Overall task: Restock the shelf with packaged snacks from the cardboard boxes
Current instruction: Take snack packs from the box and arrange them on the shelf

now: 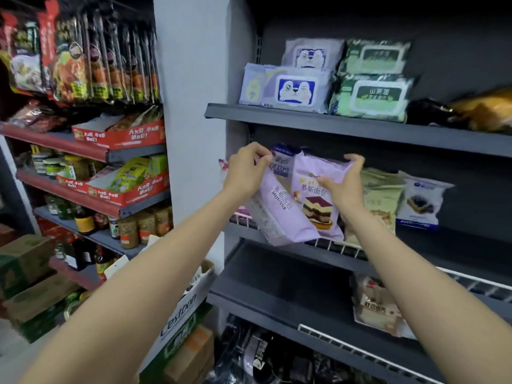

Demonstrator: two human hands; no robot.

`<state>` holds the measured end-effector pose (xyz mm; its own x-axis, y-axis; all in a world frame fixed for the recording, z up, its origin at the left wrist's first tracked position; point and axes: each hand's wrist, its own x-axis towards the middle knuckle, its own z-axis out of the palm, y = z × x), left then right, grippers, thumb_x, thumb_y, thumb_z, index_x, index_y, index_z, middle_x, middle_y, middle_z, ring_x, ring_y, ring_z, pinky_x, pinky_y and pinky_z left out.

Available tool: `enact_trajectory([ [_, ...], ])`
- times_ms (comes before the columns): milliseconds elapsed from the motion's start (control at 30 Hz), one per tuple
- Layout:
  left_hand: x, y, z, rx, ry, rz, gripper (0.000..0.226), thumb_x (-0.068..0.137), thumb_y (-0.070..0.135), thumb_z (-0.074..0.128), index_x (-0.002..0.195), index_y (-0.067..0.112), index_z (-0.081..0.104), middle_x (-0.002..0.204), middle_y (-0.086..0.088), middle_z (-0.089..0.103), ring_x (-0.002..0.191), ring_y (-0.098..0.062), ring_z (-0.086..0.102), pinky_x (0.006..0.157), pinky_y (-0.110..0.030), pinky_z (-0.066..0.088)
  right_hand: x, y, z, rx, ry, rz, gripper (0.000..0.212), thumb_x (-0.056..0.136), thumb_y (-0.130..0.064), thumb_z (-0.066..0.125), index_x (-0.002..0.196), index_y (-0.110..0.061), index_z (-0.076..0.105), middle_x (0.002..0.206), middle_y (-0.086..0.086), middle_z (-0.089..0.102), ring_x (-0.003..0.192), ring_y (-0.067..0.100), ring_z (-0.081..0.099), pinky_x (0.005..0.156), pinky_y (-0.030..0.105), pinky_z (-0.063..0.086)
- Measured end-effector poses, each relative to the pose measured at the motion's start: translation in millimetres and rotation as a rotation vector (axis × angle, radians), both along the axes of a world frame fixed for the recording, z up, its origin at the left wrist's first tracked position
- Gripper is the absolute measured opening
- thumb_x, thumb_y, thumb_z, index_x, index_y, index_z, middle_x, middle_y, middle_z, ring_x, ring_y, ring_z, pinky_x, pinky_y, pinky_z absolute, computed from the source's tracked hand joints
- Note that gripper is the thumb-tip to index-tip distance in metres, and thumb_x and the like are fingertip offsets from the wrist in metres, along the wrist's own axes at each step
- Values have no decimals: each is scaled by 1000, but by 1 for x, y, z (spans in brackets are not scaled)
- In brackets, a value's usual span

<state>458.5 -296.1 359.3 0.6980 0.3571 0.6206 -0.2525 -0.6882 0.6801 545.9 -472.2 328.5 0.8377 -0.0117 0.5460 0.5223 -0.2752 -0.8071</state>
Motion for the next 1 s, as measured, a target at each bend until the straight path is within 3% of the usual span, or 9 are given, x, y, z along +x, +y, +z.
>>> enact_trajectory([
  [167, 43, -9, 11, 33, -1, -83, 16, 95, 17, 51, 98, 9, 65, 97, -3, 67, 81, -10, 50, 62, -10, 29, 37, 6, -2, -61, 47, -75, 82, 85, -1, 66, 146, -18, 15, 138, 19, 46, 121, 33, 50, 93, 32, 39],
  [300, 68, -3, 18, 53, -52, -120, 20, 96, 11, 48, 101, 5, 65, 92, 0, 64, 80, -8, 49, 62, -6, 30, 70, 15, -9, -307, 34, -109, 58, 91, -5, 57, 141, -14, 29, 136, 27, 44, 97, 30, 58, 66, 30, 41],
  [467, 89, 6, 17, 96, -82, -197, 21, 97, 11, 47, 102, 2, 66, 93, 2, 62, 82, -7, 49, 61, 3, 33, 103, 15, -33, -490, 94, -246, 45, 98, -17, 44, 141, -6, 37, 137, 15, 37, 131, 32, 36, 75, 10, 31],
  [567, 100, 7, 16, 64, -61, -245, 22, 96, 13, 48, 104, 4, 67, 102, -1, 67, 90, -7, 53, 67, -4, 34, 100, 11, -35, -656, 64, -392, 48, 97, -12, 36, 144, -6, 32, 152, 19, 14, 140, 31, 14, 111, 37, 19],
  [667, 108, 6, 12, 11, -18, -306, 21, 96, 14, 49, 104, 8, 67, 103, 0, 67, 94, -6, 56, 79, -13, 38, 86, 11, -31, -826, -81, -463, 51, 91, -1, 45, 141, -7, 36, 152, 24, 13, 142, 36, 12, 112, 49, 26],
  [767, 114, 5, 8, -116, -28, -413, 19, 96, 9, 48, 103, 7, 66, 101, -1, 66, 92, -5, 58, 84, -14, 44, 73, 12, -24, -567, -165, -318, 43, 89, -5, 54, 132, -6, 44, 136, 23, 42, 118, 34, 47, 92, 34, 44],
  [833, 118, 2, 7, -260, -30, -473, 19, 96, 6, 46, 100, 6, 64, 95, 3, 65, 82, 3, 57, 79, -8, 43, 62, 18, -20, -198, 131, 71, 33, 95, -17, 54, 124, -3, 50, 114, 17, 60, 100, 28, 59, 74, 20, 46],
  [933, 120, -4, 5, -477, -37, -517, 21, 96, 6, 47, 86, 15, 64, 85, 6, 63, 69, 3, 55, 74, -17, 43, 45, 25, -20, 236, 706, 606, 50, 91, -44, 54, 124, -7, 57, 117, 11, 66, 109, 26, 62, 94, 32, 48],
  [1000, 122, -4, 1, -562, -29, -517, 23, 97, 10, 49, 83, 21, 64, 83, 4, 62, 74, -7, 54, 76, -26, 44, 40, 24, -19, 343, 848, 716, 48, 88, -50, 53, 114, -12, 64, 110, 9, 71, 100, 22, 67, 87, 34, 52],
])
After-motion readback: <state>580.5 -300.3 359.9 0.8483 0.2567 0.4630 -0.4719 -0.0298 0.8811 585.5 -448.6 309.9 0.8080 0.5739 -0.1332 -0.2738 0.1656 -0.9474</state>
